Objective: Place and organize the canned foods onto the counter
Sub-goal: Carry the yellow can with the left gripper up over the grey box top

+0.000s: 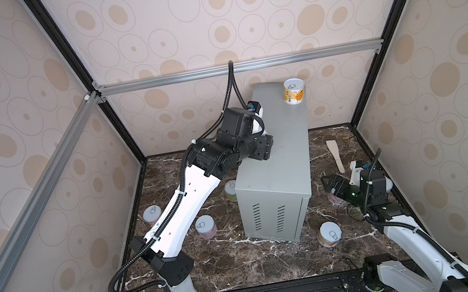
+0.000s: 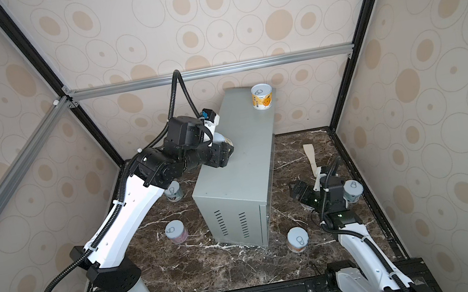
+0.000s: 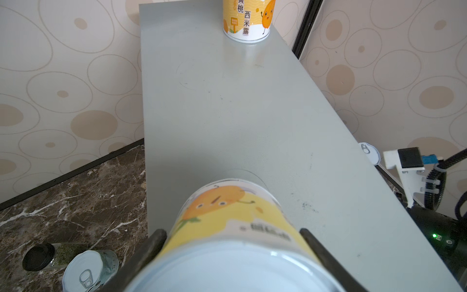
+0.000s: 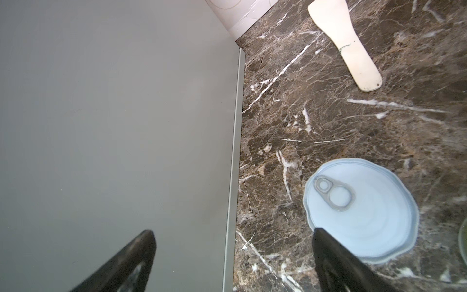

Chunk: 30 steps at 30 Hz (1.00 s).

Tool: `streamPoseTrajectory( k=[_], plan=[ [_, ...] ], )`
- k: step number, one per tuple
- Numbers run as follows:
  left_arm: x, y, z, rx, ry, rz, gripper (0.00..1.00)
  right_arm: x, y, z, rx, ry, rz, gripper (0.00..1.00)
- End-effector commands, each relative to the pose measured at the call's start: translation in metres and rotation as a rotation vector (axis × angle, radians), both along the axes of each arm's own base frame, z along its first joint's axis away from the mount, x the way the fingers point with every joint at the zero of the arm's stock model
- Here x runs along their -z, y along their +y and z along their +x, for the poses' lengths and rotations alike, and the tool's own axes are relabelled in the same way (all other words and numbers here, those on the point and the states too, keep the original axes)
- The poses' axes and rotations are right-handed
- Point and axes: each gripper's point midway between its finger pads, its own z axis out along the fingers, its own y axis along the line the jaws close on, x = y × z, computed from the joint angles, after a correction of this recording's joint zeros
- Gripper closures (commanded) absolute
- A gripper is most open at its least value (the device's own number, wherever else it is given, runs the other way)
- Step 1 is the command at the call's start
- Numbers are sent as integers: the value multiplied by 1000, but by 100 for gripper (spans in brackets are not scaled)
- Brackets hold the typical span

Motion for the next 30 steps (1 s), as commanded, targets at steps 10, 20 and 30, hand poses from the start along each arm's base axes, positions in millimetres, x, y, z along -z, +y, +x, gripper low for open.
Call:
streamPoseTrajectory(
  k=[10, 20, 30],
  plan=[
    [-2, -8, 7, 7, -47, 9, 6, 4, 4, -1, -18, 15, -16, 1],
    [-31, -13, -6, 88, -155, -52, 1, -15, 3, -3, -30, -11, -41, 2],
    [-28, 6, -28, 103, -298, -148, 1, -22, 8, -22, -70, 11, -54, 1]
  ],
)
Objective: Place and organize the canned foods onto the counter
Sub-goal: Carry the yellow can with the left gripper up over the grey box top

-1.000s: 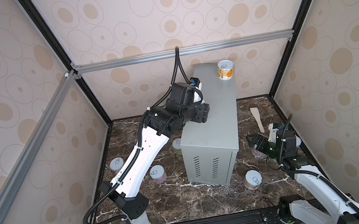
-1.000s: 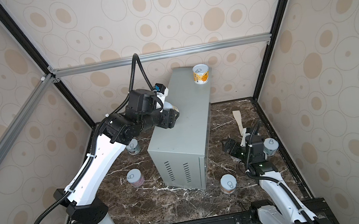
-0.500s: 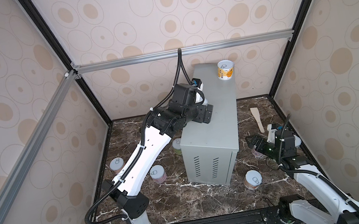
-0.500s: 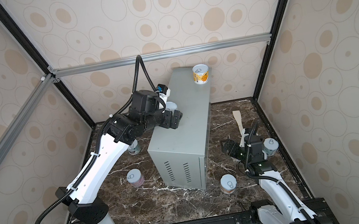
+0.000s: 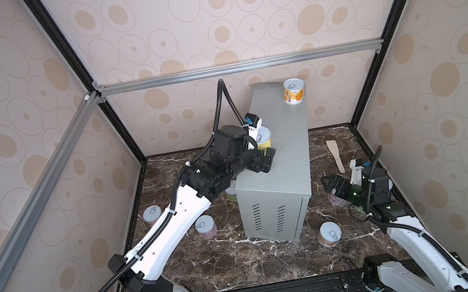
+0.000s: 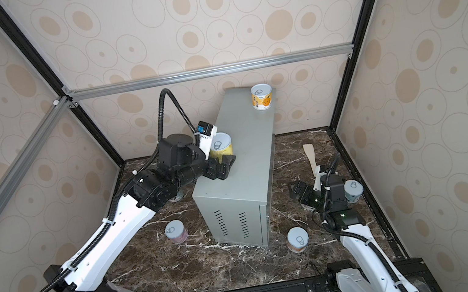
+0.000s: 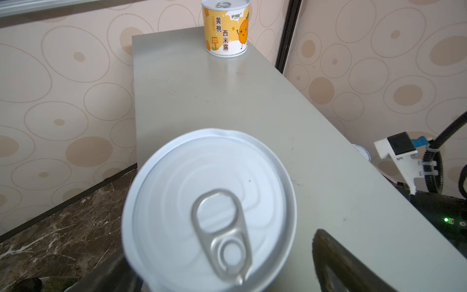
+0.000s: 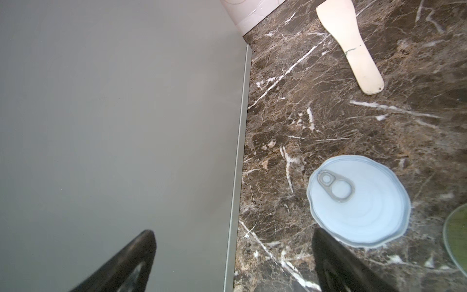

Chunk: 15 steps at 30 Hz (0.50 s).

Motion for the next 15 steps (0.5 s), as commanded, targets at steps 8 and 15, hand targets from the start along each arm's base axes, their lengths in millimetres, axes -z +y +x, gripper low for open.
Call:
streamPoseTrajectory(
  k=[8, 15],
  plan=[
    [-29, 4, -12, 29, -193, -137, 5, -16, 8, -26, -69, 6, -20, 2],
    [-14, 1, -4, 7, -192, -159, 9, -29, 10, -37, -90, -5, -28, 1]
  ],
)
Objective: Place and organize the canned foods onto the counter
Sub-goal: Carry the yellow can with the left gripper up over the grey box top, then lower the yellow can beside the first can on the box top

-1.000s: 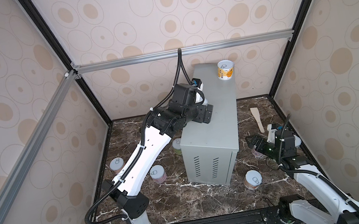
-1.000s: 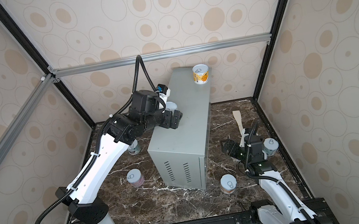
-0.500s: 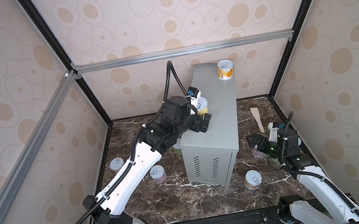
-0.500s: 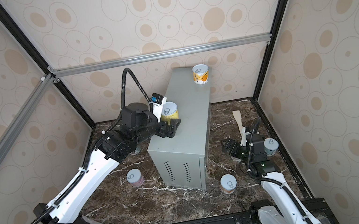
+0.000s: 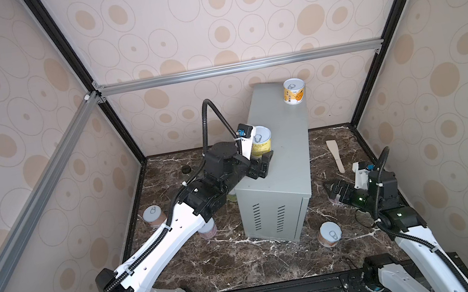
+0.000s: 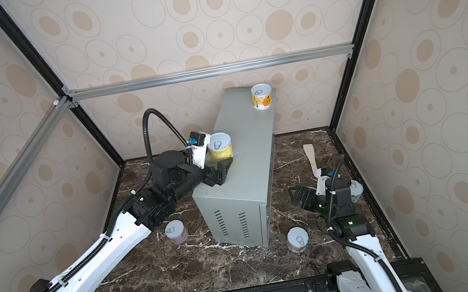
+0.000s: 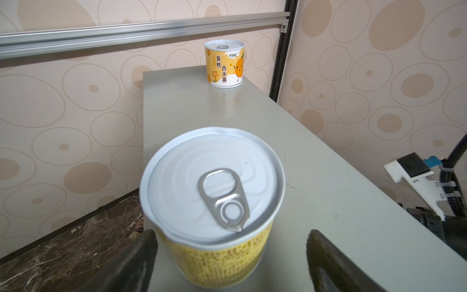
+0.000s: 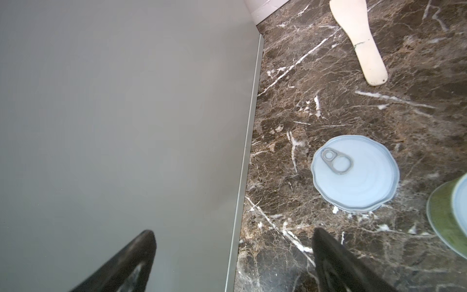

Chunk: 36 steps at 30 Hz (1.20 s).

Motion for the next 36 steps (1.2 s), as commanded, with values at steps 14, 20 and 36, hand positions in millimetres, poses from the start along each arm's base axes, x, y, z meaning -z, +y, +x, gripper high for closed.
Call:
streamPoseTrajectory(
  k=[14, 20, 36],
  plan=[
    [-9, 1, 29, -77, -71, -104, 30, -11, 4, -7, -36, 3, -22, 1],
    [-10, -10, 45, -77, -64, -102, 34, -12, 1, -9, -31, -11, -46, 1],
    [5, -20, 118, -94, -36, -95, 36, -19, 3, -6, -47, -37, -50, 1]
  ],
)
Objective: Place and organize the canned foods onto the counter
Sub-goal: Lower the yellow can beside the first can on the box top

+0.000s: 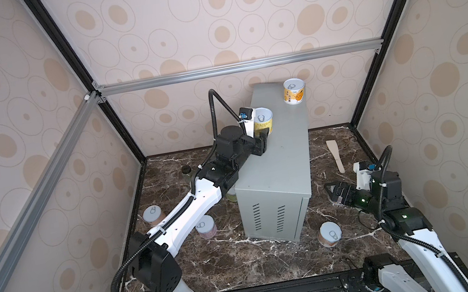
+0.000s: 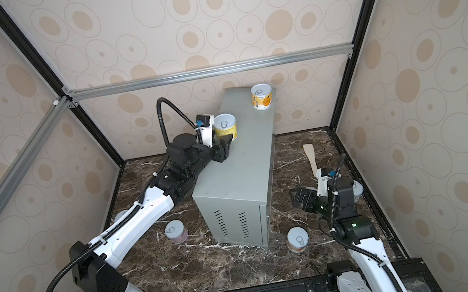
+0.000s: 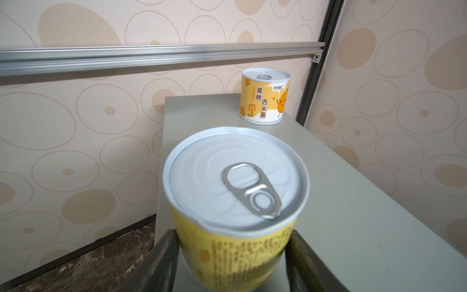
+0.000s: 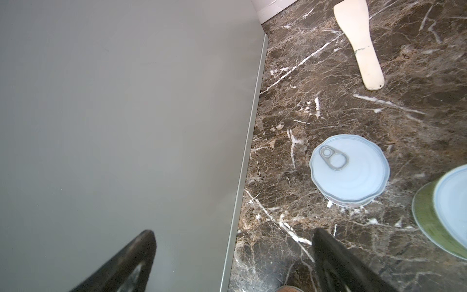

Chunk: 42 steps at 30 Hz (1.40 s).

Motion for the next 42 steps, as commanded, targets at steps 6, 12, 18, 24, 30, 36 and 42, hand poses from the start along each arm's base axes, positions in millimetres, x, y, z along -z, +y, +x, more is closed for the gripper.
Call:
streamPoseTrajectory(
  k=[6, 12, 18, 24, 30, 36, 42],
  plan=[
    [4, -15, 50, 35, 34, -3, 37, -14, 3, 8, -23, -41, -15, 1],
    [4, -35, 83, 68, 35, 32, 37, -12, 3, 12, -26, -38, -18, 1],
    [3, -50, 112, 89, 38, 30, 38, -10, 4, 14, -30, -37, -18, 1],
    [1, -63, 117, 165, 14, 11, 37, -8, 3, 16, -28, -35, -21, 1],
    [3, -73, 113, 229, 5, -9, 37, -5, 4, 17, -29, -27, -18, 1],
    [5, -74, 112, 238, 7, -9, 36, -3, 4, 18, -28, -24, -15, 1],
    [-7, -69, 110, 218, -14, -8, 33, -3, 3, 18, -27, -19, -18, 1]
  ],
)
